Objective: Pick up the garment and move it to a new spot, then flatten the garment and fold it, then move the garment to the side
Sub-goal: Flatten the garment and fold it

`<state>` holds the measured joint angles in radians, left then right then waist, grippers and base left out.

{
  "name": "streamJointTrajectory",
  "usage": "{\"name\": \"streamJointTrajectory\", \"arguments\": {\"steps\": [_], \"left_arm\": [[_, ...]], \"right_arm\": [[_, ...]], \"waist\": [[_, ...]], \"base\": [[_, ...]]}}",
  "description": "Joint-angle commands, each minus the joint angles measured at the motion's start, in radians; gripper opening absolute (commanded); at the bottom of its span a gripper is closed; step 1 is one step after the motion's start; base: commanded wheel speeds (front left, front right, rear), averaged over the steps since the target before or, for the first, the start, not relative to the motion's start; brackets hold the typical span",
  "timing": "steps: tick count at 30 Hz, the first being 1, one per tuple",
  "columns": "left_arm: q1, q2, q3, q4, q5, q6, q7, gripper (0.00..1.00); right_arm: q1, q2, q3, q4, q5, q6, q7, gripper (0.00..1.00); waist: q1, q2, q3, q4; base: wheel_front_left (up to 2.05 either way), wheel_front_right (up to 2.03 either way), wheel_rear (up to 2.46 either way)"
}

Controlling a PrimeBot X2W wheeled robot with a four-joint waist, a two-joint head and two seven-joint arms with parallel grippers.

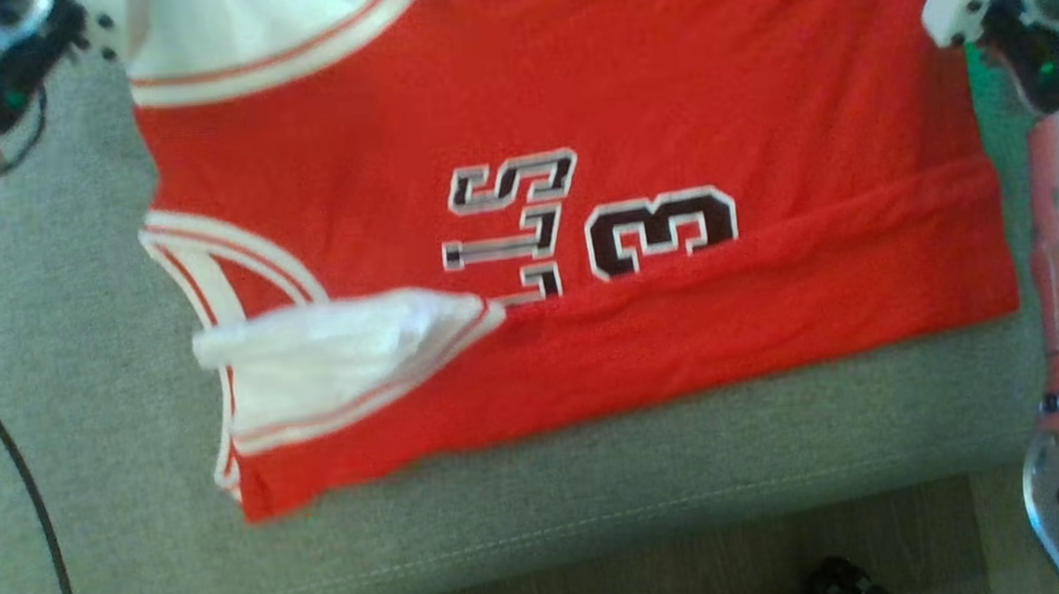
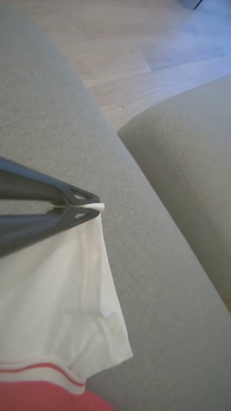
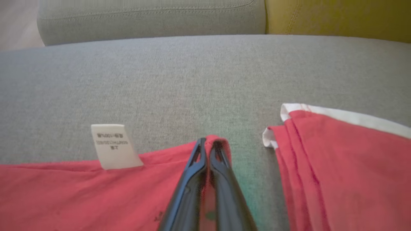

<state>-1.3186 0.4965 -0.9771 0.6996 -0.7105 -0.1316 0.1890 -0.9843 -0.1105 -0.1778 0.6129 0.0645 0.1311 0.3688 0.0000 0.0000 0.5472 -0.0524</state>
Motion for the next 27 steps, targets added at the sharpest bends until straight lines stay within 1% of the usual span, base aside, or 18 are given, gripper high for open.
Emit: {"name": "streamJointTrajectory", "arguments": {"steps": [1,5,8,11,14,19,23,27], "left_arm": [[-0.07,0.05,0.054,-0.011,0.007,0.008,-0.028,0.0],[-0.088,0.044,0.085,-0.003,0.009,0.013,-0.143,0.0],[-0.073,0.037,0.102,-0.008,-0.003,0.013,-0.212,0.0],[-0.022,0.03,0.116,-0.033,-0.03,0.013,-0.267,0.0],[0.043,0.046,0.118,-0.08,-0.04,0.02,-0.31,0.0],[0.182,0.089,0.124,-0.207,-0.073,0.055,-0.348,0.0],[0.293,0.147,0.137,-0.337,-0.1,0.108,-0.361,0.0],[0.402,0.206,0.147,-0.47,-0.133,0.162,-0.357,0.0]], "right_arm": [[-0.045,-0.003,0.002,-0.03,0.009,0.0,-0.009,0.0],[-0.076,-0.012,-0.026,-0.024,0.028,0.0,-0.034,0.0],[-0.074,-0.021,-0.023,-0.023,0.041,0.0,-0.042,0.0],[-0.04,-0.033,-0.005,-0.03,0.072,0.0,-0.043,0.0],[0.011,-0.053,0.009,-0.063,0.104,0.0,-0.035,0.0],[0.118,-0.097,0.024,-0.147,0.158,0.0,-0.003,0.0],[0.21,-0.133,0.019,-0.223,0.192,0.0,0.029,0.0],[0.298,-0.143,-0.006,-0.301,0.215,0.0,0.065,0.0]], "waist": [[0.0,0.0,0.001,0.001],[0.0,0.0,0.001,0.01],[0.0,0.0,-0.009,0.02],[0.0,0.0,-0.03,0.031],[0.0,0.0,-0.05,0.044],[0.0,0.0,-0.091,0.07],[0.0,0.0,-0.117,0.088],[0.0,0.0,-0.137,0.102]], "base": [[0.0,0.0,0.0],[0.0,0.0,0.0],[0.0,0.0,0.0],[0.0,0.0,0.0],[0.0,0.0,0.0],[0.0,0.0,0.0],[0.0,0.0,0.0],[0.0,0.0,0.0]]}}
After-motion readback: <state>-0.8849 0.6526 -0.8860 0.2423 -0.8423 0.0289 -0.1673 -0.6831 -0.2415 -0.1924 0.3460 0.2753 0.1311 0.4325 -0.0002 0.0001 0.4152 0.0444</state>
